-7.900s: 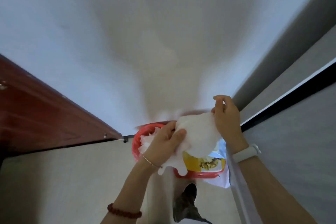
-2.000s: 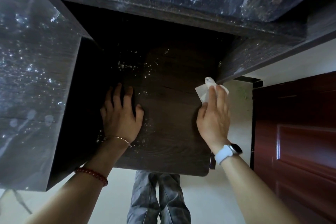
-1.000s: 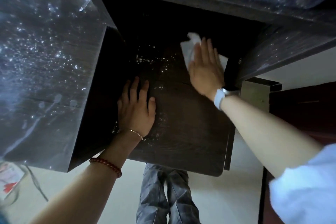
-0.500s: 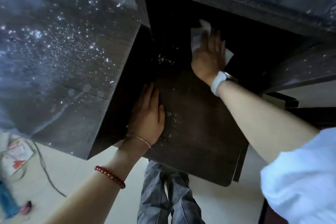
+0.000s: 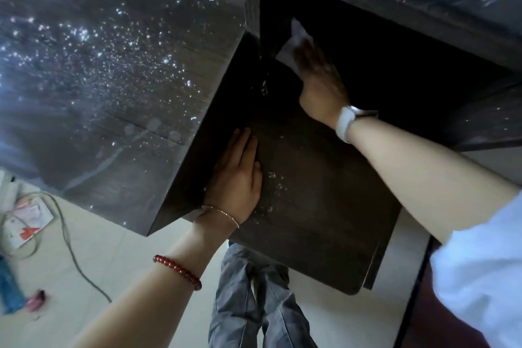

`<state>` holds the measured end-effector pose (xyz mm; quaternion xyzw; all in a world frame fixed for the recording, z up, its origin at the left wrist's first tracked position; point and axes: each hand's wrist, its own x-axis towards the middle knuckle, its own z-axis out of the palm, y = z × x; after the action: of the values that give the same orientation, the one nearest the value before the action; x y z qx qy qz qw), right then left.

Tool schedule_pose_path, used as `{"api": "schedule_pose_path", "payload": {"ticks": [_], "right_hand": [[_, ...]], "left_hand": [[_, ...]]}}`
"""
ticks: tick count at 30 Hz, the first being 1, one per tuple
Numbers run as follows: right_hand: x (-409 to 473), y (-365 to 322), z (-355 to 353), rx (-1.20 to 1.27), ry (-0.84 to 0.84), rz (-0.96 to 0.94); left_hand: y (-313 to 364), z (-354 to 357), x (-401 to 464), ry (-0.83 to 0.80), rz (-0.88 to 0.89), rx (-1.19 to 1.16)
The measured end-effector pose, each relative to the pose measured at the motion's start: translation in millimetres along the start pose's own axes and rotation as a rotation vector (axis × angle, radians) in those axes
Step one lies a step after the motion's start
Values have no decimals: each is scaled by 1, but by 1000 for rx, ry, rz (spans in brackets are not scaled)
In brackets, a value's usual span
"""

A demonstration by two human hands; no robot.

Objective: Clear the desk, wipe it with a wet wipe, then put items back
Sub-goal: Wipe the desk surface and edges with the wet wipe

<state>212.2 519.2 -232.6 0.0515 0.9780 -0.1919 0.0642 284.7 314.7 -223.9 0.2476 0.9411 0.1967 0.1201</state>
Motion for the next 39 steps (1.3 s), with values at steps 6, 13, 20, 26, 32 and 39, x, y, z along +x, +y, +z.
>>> {"api": "schedule_pose_path", "payload": {"ticks": [6,13,20,26,32,39], "right_hand": [[-70,-24,23,55,-110,-409],[-13,-5,-12,-32,-69,-5],[-50,-41,8,-13,-84,-236],[-26,-10,-7,-101,-151,-193],[-25,-40,-2,-98,-112,-97],[-18,-16,-30,-322,-94,-101]], "left_hand": [[6,-11,-8,2,-58,-4],[9,-6,-20,-30,-91,64],[6,-8,-19,-42,-67,34],[0,-7,-21,-33,-38,46],[0,-5,-23,-26,-22,84],[1,-2,-22,-14,-26,68]]}}
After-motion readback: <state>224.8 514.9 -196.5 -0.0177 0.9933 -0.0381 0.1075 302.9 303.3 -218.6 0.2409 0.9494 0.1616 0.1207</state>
